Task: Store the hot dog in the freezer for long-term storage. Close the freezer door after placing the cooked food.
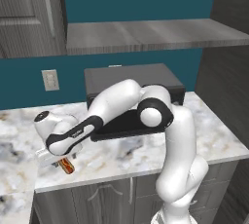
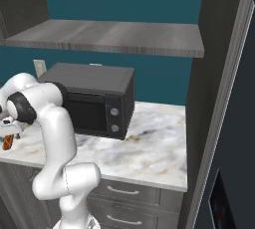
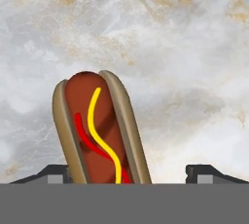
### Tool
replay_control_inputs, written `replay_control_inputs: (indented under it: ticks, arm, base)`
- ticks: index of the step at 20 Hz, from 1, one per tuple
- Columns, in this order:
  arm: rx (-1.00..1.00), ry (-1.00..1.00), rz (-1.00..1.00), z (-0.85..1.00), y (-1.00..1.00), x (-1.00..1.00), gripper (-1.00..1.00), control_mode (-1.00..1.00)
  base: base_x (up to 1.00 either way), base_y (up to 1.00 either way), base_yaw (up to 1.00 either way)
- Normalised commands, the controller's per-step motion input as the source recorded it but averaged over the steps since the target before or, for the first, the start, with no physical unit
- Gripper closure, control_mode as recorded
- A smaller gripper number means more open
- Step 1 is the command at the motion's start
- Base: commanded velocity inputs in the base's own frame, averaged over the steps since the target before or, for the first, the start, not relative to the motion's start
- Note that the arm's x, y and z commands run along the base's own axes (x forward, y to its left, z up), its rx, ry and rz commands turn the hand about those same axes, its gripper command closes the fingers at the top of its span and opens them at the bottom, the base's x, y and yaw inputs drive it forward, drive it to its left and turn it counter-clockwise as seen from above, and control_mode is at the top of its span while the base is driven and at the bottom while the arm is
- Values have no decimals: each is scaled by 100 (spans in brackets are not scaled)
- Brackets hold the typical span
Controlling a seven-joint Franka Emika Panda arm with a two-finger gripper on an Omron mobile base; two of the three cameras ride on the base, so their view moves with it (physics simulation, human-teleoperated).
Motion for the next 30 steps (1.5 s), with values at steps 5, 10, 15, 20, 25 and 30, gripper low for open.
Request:
replay_control_inputs:
  ticks: [5, 10, 15, 20, 25, 30]
  arm:
    - [11, -1, 0, -43, 0, 0, -100, -100]
    - [13, 0, 0, -46, 0, 0, 100, -100]
    - [6, -4, 0, -18, 0, 0, 100, -100]
    - [0, -1, 0, 0, 0, 0, 100, -100]
    - [0, 0, 0, 40, -46, -18, 100, -100]
    - [0, 0, 0, 58, -98, -76, 100, -100]
  base:
    - [0, 0, 0]
    - [0, 0, 0]
    - [0, 0, 0]
    - [0, 0, 0]
    - [0, 0, 0]
    - [0, 0, 0]
